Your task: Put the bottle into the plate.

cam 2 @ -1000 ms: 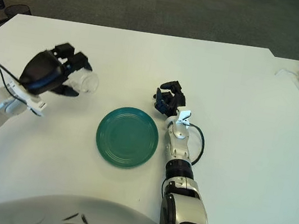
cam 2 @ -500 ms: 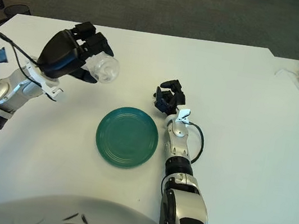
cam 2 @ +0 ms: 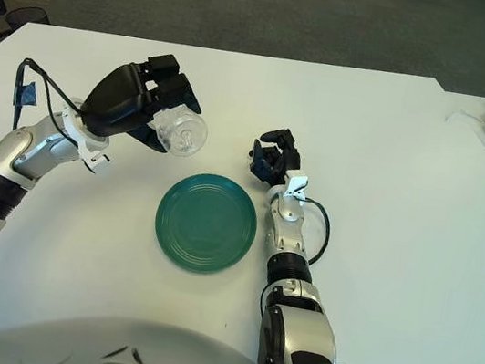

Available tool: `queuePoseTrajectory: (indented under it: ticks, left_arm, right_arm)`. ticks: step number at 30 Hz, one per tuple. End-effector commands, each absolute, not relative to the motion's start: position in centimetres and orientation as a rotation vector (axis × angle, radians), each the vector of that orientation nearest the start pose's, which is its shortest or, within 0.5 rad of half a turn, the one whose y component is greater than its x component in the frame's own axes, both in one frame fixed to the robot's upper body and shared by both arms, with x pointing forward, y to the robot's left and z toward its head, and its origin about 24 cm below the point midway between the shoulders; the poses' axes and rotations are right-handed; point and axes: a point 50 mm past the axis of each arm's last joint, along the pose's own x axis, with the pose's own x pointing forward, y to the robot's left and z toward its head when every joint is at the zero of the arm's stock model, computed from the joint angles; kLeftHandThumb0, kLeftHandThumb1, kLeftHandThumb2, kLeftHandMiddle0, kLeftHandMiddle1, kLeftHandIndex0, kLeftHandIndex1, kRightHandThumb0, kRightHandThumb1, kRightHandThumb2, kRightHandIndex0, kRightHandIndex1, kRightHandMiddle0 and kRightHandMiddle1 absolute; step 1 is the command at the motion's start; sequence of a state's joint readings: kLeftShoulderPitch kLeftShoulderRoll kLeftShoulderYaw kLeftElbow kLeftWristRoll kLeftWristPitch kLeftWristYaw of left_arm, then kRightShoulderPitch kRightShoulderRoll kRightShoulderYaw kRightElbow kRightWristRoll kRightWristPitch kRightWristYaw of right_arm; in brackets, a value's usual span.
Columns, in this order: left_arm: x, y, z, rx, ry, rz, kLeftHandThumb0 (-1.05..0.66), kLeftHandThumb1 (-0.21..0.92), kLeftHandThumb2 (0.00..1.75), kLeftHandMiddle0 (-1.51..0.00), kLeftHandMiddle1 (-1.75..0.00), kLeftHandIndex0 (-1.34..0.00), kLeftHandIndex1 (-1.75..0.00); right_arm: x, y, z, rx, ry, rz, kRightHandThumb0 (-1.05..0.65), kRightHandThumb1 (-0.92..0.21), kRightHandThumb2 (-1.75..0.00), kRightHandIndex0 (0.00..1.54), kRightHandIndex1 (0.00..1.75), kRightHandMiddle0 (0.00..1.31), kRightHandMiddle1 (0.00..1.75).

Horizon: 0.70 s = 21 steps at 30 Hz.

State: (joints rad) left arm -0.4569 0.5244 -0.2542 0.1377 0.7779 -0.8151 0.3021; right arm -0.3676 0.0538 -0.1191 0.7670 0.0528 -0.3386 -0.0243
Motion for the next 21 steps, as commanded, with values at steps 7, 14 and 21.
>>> queuePoseTrajectory:
  ticks: [7, 14, 21]
  left_arm:
    - [27.0, 10.2, 14.7, 1.079, -1.145, -0.563, -0.43, 0.42, 1.18, -1.06, -1.75, -0.52, -1.75]
    - [26.7, 9.4, 12.4, 1.101, -1.028, -0.681, -0.42, 0.46, 1.13, -1.06, -1.75, -0.49, -1.75]
    - [26.2, 8.5, 11.0, 1.113, -1.017, -0.704, -0.42, 0.49, 1.1, -1.07, -1.75, -0.47, -1.75]
  right_arm:
    - [27.4, -12.9, -5.1, 0.135, 0.314, -0.055, -0.01, -0.6, -0.88, 0.5, 1.47, 0.31, 1.73]
    - [27.4, -12.8, -5.1, 0.135, 0.315, -0.055, -0.01, -0.6, -0.88, 0.5, 1.47, 0.31, 1.73]
    - [27.4, -12.8, -5.1, 0.135, 0.315, -0.055, -0.01, -0.6, -0.88, 0.5, 1.47, 0.31, 1.73]
